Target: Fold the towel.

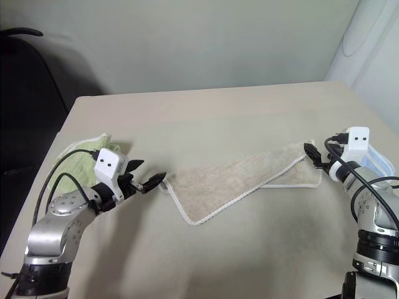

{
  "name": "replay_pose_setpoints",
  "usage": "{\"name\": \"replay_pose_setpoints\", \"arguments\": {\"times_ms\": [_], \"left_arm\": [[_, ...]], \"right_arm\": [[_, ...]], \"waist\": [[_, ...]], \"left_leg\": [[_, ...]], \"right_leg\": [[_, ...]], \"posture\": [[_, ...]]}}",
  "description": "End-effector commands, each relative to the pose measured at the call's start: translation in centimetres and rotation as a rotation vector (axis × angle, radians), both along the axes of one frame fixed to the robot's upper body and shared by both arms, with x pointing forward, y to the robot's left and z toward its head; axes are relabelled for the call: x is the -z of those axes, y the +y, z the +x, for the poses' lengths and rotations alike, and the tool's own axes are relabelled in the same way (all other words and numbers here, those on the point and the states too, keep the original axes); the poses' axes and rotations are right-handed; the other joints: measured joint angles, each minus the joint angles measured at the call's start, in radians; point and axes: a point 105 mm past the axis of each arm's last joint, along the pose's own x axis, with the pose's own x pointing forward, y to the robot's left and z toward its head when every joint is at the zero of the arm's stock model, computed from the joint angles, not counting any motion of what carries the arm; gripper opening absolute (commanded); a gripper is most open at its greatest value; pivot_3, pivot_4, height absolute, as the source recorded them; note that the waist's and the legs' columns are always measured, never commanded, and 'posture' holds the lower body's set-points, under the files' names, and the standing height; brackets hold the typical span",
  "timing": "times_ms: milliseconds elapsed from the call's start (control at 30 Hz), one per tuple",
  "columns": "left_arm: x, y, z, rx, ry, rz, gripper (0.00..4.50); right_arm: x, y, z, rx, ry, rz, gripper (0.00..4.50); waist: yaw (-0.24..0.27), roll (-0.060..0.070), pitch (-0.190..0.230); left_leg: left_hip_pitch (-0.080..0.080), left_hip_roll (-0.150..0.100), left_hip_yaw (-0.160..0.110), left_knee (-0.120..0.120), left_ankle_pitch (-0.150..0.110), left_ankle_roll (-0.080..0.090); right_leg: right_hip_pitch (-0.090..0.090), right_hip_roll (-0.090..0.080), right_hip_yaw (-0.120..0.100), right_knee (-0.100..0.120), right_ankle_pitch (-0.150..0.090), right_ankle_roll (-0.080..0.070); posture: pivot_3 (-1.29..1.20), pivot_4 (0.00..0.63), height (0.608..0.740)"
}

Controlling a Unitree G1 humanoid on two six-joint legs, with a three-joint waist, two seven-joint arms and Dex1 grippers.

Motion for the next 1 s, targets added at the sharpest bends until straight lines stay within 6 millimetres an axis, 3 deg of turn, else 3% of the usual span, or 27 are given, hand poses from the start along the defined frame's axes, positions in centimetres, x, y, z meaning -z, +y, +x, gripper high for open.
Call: {"name": "replay_pose_setpoints", "arguments": {"times_ms": [33,100,367,500,667,800,1000], "left_arm": [[-0.9,-1.3,0.2,0.063,-0.041,-0.003,4.50],[-0.9,-1.9,0.3,0.089,-0.045,-0.004,4.50],[-1.1,-4.7,-0.6,0.185,-0.059,0.015,4.50],[-1.1,-5.8,-2.4,0.276,-0.051,0.034,4.50],[-1.2,-6.4,-2.4,0.312,-0.048,0.044,4.50],[-1.2,-7.1,-1.9,0.330,-0.060,0.051,4.50],[-0.8,-6.9,-2.3,0.305,-0.062,0.036,4.50]], "right_arm": [[-1.5,-0.7,-0.8,0.038,-0.048,0.014,4.45],[-1.3,-0.9,-0.8,0.049,-0.030,0.022,4.45],[-0.6,-2.1,0.5,0.117,0.052,0.108,4.45],[-1.7,-2.6,2.9,0.175,0.054,0.218,4.45],[-2.0,-3.0,5.4,0.236,0.080,0.279,4.45],[-1.1,-2.8,7.5,0.275,0.131,0.287,4.45],[0.3,-3.0,8.8,0.330,0.189,0.353,4.45]], "waist": [[-0.001,0.000,0.000],[-0.002,0.000,0.000],[-0.007,0.000,0.000],[-0.016,0.000,0.000],[-0.013,0.001,-0.001],[-0.008,0.001,0.000],[-0.009,0.002,-0.001]], "left_leg": [[0.000,0.000,0.000,0.000,0.000,0.000],[0.000,0.000,0.000,0.000,0.000,0.000],[0.000,0.000,0.000,0.000,0.000,0.000],[0.000,0.000,0.001,-0.001,0.000,0.000],[0.000,0.001,0.000,-0.002,0.000,0.000],[-0.002,0.001,0.000,-0.003,0.000,0.000],[-0.005,0.002,0.000,-0.004,0.000,0.000]], "right_leg": [[0.000,0.000,0.000,0.000,0.000,0.001],[0.000,0.000,0.000,0.000,0.003,0.007],[0.000,0.000,0.001,0.000,0.004,0.009],[-0.001,0.000,0.003,0.000,0.004,0.008],[-0.003,0.000,0.001,0.001,0.005,0.009],[-0.005,0.000,0.000,0.001,0.005,0.009],[-0.008,-0.001,0.000,0.001,0.005,0.009]], "posture": [[0.00,0.150,0.735],[0.00,0.150,0.735],[0.00,0.150,0.735],[0.00,0.150,0.735],[0.00,0.150,0.735],[0.00,0.150,0.735],[0.00,0.150,0.735]]}}
